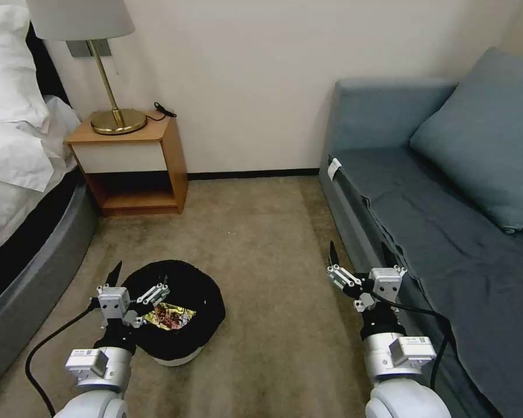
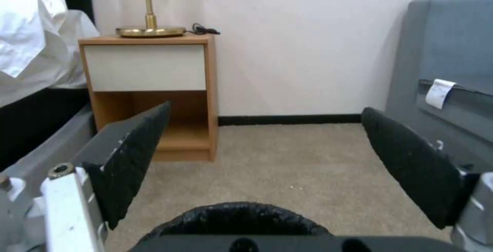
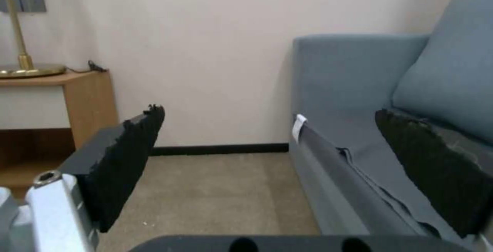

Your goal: Pick up the trash bin, then pick up the garbage on the floor and place it into the trash bin.

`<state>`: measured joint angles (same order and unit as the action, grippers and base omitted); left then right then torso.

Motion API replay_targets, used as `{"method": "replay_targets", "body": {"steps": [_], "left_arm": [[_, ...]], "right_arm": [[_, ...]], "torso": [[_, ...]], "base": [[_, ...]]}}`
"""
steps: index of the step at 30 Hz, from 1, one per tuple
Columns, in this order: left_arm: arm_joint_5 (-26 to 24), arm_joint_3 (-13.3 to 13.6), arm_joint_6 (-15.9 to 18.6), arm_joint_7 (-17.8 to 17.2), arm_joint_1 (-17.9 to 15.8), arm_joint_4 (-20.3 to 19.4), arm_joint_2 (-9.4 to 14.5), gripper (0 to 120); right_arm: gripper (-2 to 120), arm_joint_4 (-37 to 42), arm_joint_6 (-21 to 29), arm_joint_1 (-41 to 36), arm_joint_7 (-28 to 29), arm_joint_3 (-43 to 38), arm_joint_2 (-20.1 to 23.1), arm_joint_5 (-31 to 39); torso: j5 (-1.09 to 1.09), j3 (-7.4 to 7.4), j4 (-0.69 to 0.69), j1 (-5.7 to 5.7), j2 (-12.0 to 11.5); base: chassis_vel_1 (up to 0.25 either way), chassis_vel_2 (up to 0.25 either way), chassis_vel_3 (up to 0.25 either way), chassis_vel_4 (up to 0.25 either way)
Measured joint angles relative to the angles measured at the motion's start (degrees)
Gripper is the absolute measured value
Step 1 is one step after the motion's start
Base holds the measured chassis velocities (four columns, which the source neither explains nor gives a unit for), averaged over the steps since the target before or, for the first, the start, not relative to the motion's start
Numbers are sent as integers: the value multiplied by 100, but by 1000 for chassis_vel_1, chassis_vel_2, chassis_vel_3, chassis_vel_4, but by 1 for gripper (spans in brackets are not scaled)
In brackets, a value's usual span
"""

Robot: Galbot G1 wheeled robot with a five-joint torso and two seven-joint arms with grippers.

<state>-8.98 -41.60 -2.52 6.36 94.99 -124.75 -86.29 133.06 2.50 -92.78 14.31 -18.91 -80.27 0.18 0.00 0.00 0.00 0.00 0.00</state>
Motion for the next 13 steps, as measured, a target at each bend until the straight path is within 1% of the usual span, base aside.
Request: {"method": "replay_targets", "body": {"steps": [13], "left_arm": [[-3, -3, 6, 0, -2, 1, 0, 100]], "right_arm": [[100, 0, 0, 6, 0, 1, 5, 8]], "torso": [[0, 0, 0, 0, 0]], "base": [[0, 0, 0, 0]]}}
